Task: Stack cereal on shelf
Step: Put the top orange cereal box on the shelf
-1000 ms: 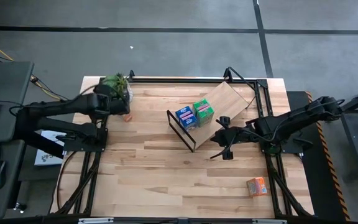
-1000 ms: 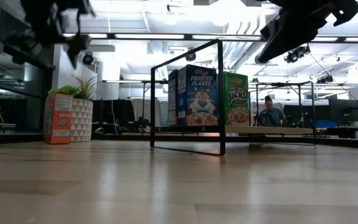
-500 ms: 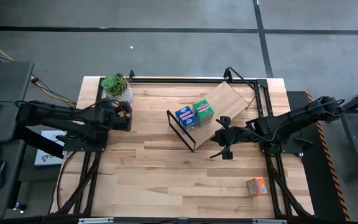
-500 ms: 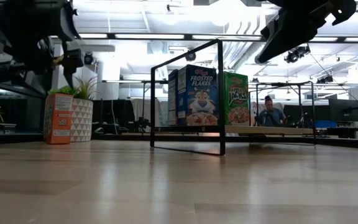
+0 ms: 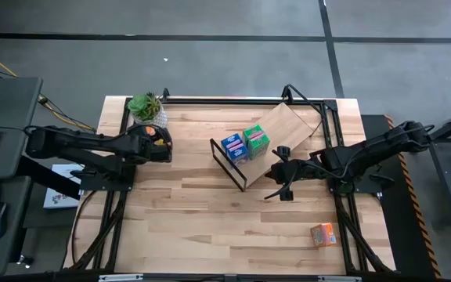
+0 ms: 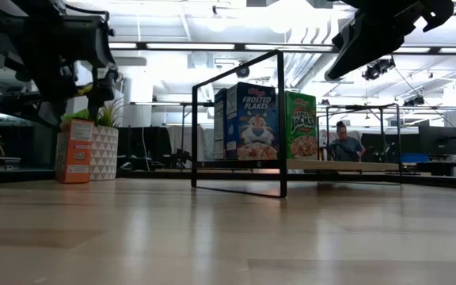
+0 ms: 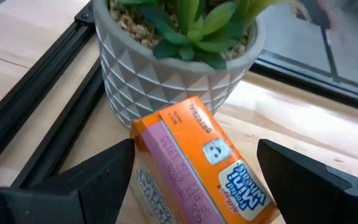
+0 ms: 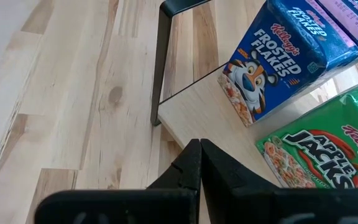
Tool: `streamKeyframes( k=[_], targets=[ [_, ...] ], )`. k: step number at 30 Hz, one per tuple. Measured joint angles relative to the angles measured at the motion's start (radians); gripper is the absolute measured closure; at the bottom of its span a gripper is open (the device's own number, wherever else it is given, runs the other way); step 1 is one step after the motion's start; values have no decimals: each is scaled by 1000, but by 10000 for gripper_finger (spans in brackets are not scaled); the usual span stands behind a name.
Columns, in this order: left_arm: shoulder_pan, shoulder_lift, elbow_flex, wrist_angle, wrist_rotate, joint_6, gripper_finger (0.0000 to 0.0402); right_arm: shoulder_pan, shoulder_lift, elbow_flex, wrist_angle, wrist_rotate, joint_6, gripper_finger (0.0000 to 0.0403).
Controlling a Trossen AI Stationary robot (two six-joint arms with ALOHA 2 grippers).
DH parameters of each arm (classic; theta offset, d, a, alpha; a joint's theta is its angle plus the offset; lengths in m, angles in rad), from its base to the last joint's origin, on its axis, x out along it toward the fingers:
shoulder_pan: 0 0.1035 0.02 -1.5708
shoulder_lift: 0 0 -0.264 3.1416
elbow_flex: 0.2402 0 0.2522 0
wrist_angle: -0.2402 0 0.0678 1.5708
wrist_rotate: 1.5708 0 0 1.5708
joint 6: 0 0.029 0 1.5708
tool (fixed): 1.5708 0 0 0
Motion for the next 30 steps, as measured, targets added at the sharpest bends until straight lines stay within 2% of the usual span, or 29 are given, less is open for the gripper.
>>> streamKeyframes(
  k=[15, 18, 25, 30],
  targets=[
    [6, 66, 0, 14, 59, 32, 80, 0, 0, 0, -1, 0, 0, 402],
    [6, 65, 0, 13, 66, 42, 100, 0, 0, 0, -1, 0, 0, 402],
    [5, 65, 0, 14, 67, 51, 175, 0, 0, 0, 0, 0, 0, 402],
    [-7, 51, 22, 14, 82, 117, 217, 0, 0, 0, 1, 0, 0, 402]
  ],
)
